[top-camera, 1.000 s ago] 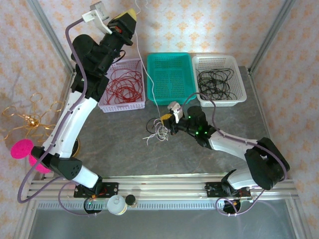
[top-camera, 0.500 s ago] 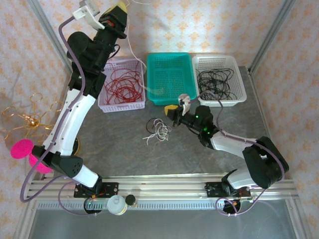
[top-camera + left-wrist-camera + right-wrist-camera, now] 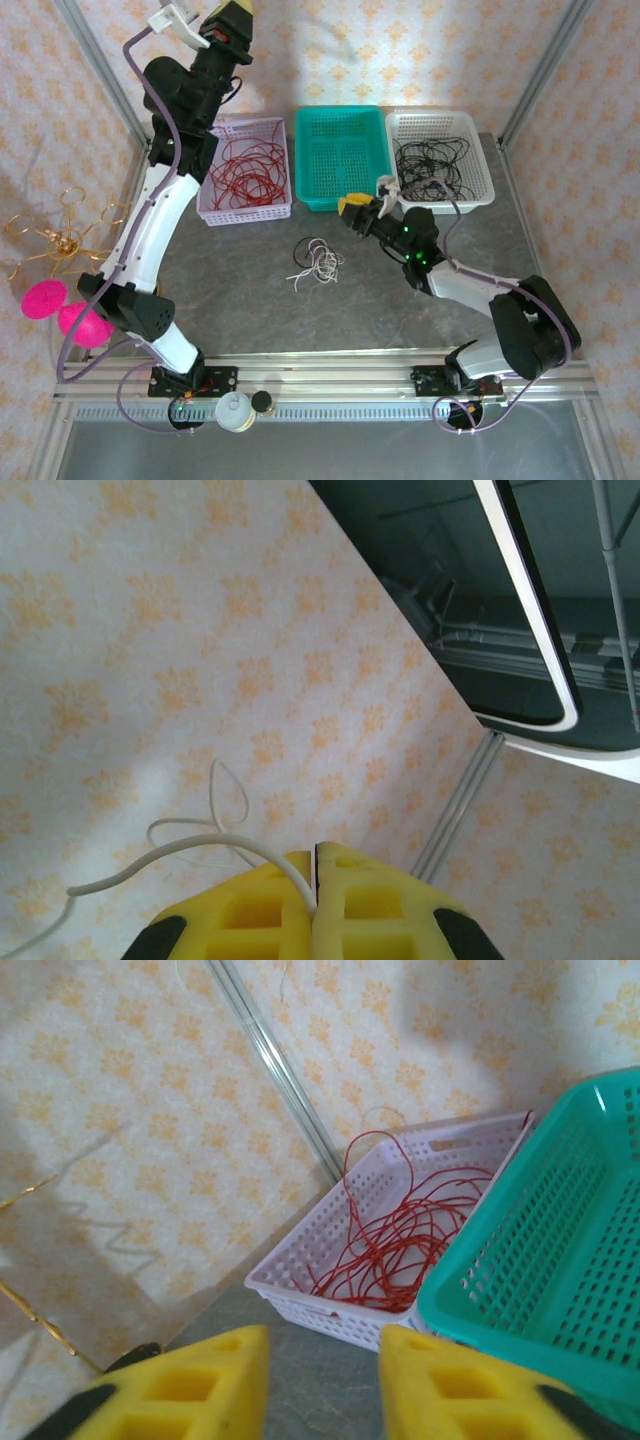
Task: Untangle the cables
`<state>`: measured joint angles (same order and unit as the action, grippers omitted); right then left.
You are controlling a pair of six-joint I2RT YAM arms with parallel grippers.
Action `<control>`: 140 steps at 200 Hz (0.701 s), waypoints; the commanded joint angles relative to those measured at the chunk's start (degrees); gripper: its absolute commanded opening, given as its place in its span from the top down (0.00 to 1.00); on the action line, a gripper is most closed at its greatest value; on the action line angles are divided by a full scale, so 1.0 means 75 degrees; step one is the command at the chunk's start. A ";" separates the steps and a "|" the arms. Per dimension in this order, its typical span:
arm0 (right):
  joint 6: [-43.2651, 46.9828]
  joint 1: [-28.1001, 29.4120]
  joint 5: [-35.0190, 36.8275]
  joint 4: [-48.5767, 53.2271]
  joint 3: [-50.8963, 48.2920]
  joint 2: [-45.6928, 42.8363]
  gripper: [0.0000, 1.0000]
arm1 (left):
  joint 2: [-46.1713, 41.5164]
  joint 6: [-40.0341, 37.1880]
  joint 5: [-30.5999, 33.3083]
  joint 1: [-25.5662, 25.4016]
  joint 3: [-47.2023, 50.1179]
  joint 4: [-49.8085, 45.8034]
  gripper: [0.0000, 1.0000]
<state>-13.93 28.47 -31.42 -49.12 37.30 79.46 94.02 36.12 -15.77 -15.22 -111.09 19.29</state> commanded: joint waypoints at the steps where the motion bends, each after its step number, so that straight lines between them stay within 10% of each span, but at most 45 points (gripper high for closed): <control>1: 0.0413 -0.0267 0.0035 0.1568 0.1621 -0.0257 0.50 | -0.0033 0.0159 -0.0943 0.0049 -0.0127 0.0217 1.00; 52: -0.2976 -0.0959 -0.2015 0.4115 0.6220 0.1649 0.49 | -0.0434 0.0209 -0.2339 0.0051 0.0884 0.0065 1.00; 140: -0.7685 -0.0866 -0.1341 0.2310 0.7411 0.3181 0.44 | -0.1756 0.0848 -0.2860 -0.0176 0.3571 0.0818 1.00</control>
<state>-57.12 21.58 -43.79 -27.05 92.99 101.65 84.29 41.25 -34.33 -15.42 -86.26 21.15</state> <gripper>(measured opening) 0.563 0.041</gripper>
